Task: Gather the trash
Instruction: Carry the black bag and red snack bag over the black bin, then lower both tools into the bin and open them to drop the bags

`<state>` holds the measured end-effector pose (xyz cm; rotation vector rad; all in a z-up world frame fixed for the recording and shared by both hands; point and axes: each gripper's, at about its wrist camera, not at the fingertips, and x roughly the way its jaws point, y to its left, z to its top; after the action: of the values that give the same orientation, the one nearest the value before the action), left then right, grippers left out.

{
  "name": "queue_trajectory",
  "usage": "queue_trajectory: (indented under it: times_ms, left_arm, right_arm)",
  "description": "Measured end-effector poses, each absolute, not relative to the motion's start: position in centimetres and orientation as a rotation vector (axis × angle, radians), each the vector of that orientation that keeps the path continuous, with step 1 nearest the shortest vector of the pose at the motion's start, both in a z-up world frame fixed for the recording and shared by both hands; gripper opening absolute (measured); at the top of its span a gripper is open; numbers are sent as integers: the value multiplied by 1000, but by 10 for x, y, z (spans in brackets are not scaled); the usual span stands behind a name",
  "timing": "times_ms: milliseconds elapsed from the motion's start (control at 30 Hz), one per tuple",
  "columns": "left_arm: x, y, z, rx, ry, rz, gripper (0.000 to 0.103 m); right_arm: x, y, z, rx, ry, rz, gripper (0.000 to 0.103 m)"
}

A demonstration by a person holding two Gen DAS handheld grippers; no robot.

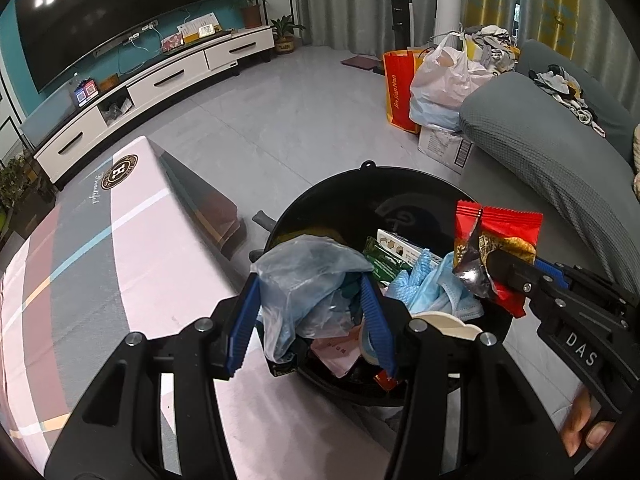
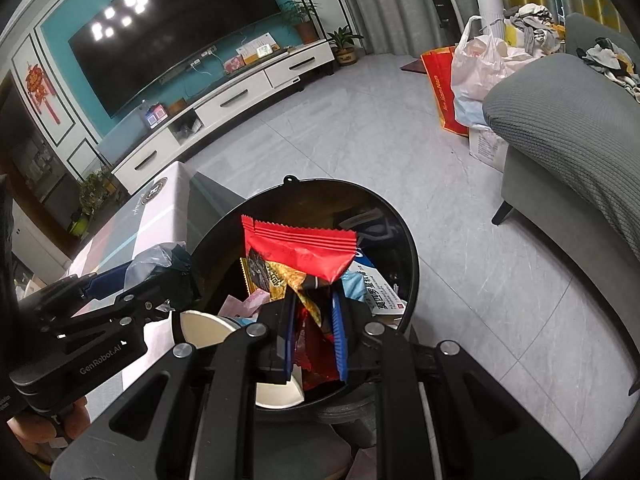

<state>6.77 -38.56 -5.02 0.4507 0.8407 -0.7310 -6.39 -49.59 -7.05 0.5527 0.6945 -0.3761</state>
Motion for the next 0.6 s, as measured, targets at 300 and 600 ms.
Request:
queue_trajectory:
  times_ms: [300, 600]
  left_arm:
    - [68, -393, -54, 463, 848, -738, 52]
    - [68, -399, -57, 485, 849, -746, 52]
  right_arm:
    - [-60, -498, -72, 553, 708, -382, 17]
    - [-58, -498, -75, 554, 719, -381, 17]
